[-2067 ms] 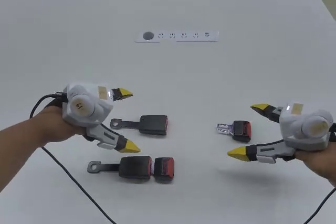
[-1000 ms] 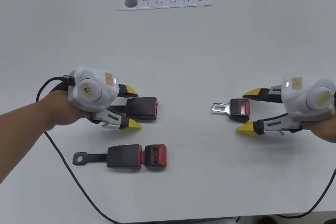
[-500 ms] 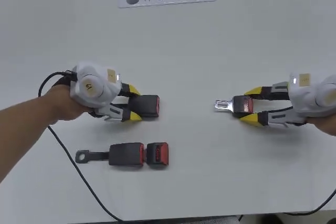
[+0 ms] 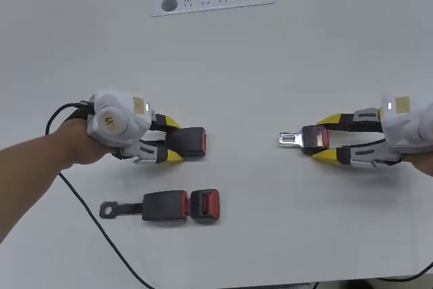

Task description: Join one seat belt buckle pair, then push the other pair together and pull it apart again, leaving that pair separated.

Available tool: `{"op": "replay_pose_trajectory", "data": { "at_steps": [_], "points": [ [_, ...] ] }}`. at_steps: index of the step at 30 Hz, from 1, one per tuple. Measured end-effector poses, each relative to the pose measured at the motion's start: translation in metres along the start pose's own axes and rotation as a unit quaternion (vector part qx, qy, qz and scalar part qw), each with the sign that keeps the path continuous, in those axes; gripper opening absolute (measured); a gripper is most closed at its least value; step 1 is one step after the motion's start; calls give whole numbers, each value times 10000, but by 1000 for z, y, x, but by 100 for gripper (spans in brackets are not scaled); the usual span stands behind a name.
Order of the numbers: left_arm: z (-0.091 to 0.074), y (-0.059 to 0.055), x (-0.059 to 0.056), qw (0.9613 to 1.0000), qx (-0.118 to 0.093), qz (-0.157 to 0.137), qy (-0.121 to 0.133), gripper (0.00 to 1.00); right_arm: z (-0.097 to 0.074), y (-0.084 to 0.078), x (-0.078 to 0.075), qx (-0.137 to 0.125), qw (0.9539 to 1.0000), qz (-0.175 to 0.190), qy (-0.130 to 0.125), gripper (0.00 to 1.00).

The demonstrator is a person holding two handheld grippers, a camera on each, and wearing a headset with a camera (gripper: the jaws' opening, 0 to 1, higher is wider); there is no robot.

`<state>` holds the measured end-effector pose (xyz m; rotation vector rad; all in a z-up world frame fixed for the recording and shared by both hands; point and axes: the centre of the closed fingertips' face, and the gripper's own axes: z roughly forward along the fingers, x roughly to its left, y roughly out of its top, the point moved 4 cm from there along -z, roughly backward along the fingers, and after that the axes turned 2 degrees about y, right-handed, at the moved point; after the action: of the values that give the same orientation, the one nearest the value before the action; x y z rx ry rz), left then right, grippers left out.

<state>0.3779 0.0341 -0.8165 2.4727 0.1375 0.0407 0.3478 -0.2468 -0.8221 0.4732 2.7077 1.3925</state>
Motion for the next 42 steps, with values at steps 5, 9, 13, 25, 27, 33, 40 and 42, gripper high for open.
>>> {"op": "replay_pose_trajectory", "data": {
  "at_steps": [5, 9, 13, 25, 27, 33, 40, 42],
  "points": [
    [0, -1, 0, 10000, 25, 21, -15, 35, 1, 0, -1, -53, 10000, 17, -5, 35],
    [1, -1, 0, 10000, 37, 17, -11, 34, 6, 2, 0, -81, 10000, 17, 1, 35],
    [1, -2, 0, 10000, 51, 4, -7, 34, 13, 6, 1, -134, 9999, 38, -2, 35],
    [2, -7, 2, 9999, 117, 22, 0, 34, 38, 23, 8, -277, 9996, 22, 68, 35],
    [2, -7, 2, 9999, 129, 39, -2, 34, 42, 26, 10, -293, 9995, 2, 99, 35],
    [1, -7, 1, 9999, 170, 26, 10, 34, 61, 39, 15, -382, 9991, -96, 150, 35],
    [1, -7, 1, 9998, 214, 10, 30, 34, 82, 53, 28, -479, 9984, -193, 242, 35],
    [1, -7, 0, 9998, 216, 0, 36, 34, 86, 55, 30, -479, 9983, -227, 245, 35]
  ]
}}
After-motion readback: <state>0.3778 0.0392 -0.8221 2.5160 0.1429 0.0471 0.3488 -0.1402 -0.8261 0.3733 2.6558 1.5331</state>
